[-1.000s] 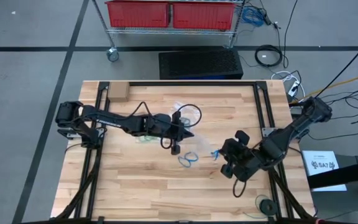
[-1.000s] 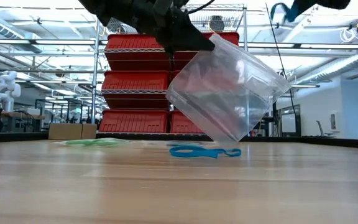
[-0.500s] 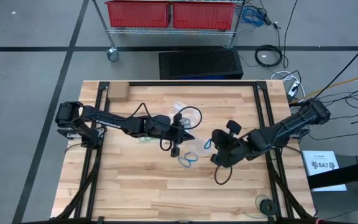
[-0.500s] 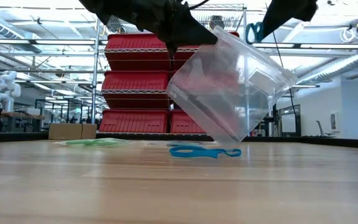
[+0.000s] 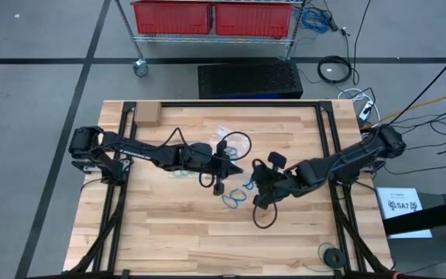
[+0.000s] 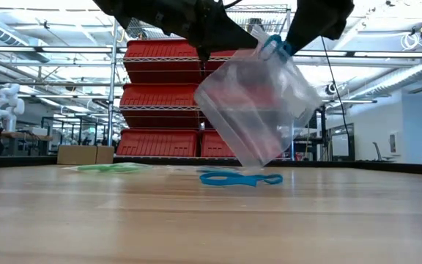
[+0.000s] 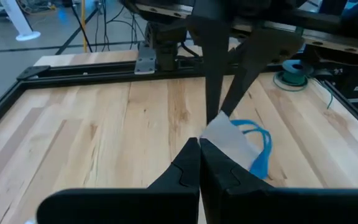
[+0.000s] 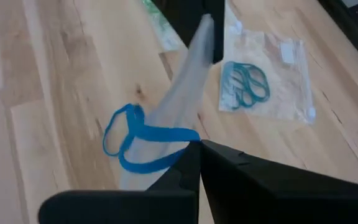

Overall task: Sort rubber bands
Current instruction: Put the blue rubber band in the transparent zip bag

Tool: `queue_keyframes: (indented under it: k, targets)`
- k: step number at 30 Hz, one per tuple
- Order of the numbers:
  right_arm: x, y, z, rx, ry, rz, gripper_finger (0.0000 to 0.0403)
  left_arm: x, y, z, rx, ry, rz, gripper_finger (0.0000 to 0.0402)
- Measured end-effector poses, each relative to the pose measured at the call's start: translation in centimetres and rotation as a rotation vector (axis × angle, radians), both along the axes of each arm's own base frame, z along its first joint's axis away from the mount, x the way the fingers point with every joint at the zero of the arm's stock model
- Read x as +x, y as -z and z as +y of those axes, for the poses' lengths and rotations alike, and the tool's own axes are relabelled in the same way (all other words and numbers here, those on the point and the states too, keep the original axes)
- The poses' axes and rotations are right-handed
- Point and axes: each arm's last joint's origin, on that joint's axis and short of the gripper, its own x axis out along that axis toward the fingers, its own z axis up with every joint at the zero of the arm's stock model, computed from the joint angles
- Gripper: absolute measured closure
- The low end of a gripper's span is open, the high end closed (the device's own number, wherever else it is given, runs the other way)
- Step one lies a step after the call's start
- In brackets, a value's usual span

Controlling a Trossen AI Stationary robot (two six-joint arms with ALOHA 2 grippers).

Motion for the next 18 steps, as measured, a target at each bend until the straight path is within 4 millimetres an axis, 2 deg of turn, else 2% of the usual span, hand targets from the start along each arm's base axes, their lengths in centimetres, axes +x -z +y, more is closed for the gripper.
queue_keyframes:
  k: [9, 18]
  targets:
    - [-0.6, -2.5, 1.5, -0.008, -0.015, -0.016, 0.0403, 0.0, 0.1, 0.0, 0.0, 0.0, 0.012, 0.0402]
    - [-0.2, -1.6, 1.3, -0.018, 0.015, 0.022, 0.0403, 0.0, 0.1, 0.0, 0.0, 0.0, 0.006, 0.0402]
